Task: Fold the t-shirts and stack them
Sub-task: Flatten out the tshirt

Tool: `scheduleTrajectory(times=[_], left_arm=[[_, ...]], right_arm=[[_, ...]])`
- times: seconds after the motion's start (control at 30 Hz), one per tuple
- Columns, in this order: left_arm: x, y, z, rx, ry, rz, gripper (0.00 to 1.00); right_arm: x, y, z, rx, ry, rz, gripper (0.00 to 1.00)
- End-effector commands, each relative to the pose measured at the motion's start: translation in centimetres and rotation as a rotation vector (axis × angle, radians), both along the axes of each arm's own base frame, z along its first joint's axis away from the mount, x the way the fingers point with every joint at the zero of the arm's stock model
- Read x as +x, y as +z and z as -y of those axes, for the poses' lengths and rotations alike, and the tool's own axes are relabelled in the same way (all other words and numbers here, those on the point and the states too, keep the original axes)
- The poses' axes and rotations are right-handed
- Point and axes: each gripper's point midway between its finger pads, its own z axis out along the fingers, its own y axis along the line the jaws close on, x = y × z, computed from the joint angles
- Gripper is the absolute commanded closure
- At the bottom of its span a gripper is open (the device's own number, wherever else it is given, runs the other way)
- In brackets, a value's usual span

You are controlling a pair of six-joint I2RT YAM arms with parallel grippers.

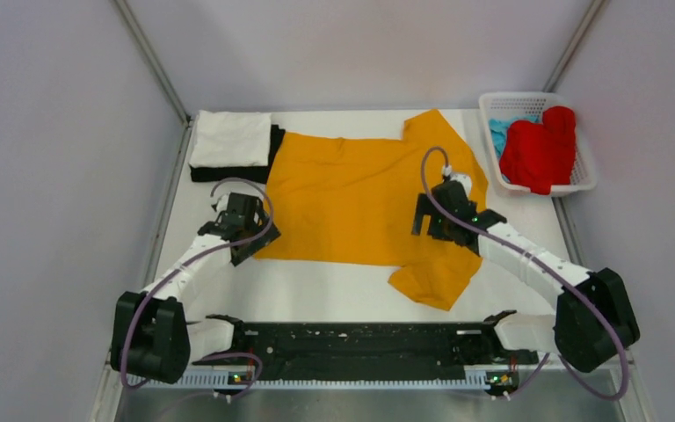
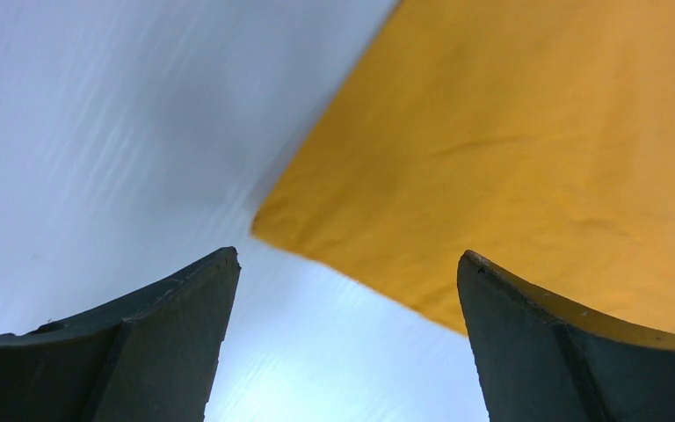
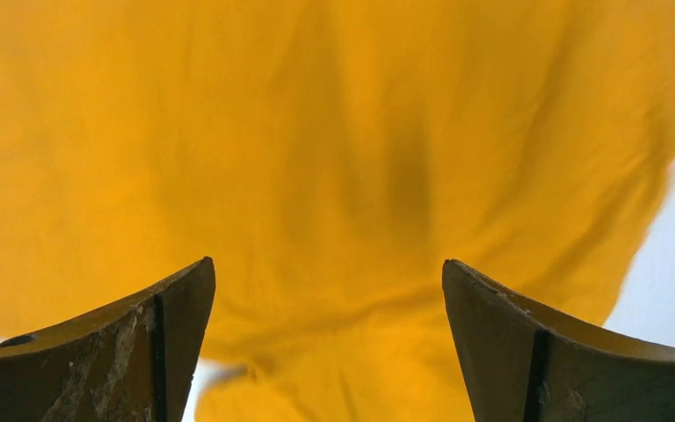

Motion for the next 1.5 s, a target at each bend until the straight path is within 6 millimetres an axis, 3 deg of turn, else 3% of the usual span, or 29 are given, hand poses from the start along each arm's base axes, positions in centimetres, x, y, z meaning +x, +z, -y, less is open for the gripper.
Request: scheduleTrajectory(times=[0.0, 0.13, 0.27, 0.43, 0.7, 0.8, 0.93, 1.17, 1.37, 1.47], left_arm=[[-2.6, -1.5, -2.2, 0.055, 0.105, -0.052, 0.01], [-3.1, -2.1, -2.3, 0.05, 0.106, -0.063, 0.01], [-3.2, -2.3, -2.0, 0.032, 0.098, -0.061, 0.01], [-3.2, -2.2, -1.7, 0.017, 0.092, -0.053, 0.01], [-3.0, -2.2, -1.5, 0.007, 0.083, -0.045, 0.01], [-2.8, -2.0, -1.2, -0.003, 0.073, -0.04, 0.01], [-2.9, -2.0, -1.4, 0.002, 0.077, -0.039, 0.01], [-2.5, -2.7, -1.2, -0.011, 0.081, -0.049, 0.07], [-1.6, -4.2, -1.0, -0.038, 0.086, -0.092, 0.23], [-1.3, -4.7, -0.9, -0.048, 0.091, -0.108, 0.36]], right_arm=[[-6.7, -2.9, -3.8, 0.067, 0.159, -0.143, 0.01], [-11.6, -5.1, -4.9, 0.089, 0.204, -0.249, 0.01], [-15.1, -6.9, -5.7, 0.07, 0.26, -0.321, 0.01], [-17.9, -6.3, -8.3, 0.085, 0.349, -0.347, 0.01], [-22.9, -7.1, -8.5, 0.069, 0.404, -0.464, 0.02], [-24.3, -6.3, -9.0, 0.035, 0.492, -0.458, 0.04], [-24.6, -4.6, -10.4, 0.073, 0.584, -0.422, 0.04], [-21.0, -2.7, -6.7, -0.058, 0.407, -0.249, 0.04], [-19.3, -4.9, -3.8, -0.164, 0.303, -0.274, 0.04], [-19.1, -5.7, -3.7, -0.196, 0.316, -0.286, 0.06]])
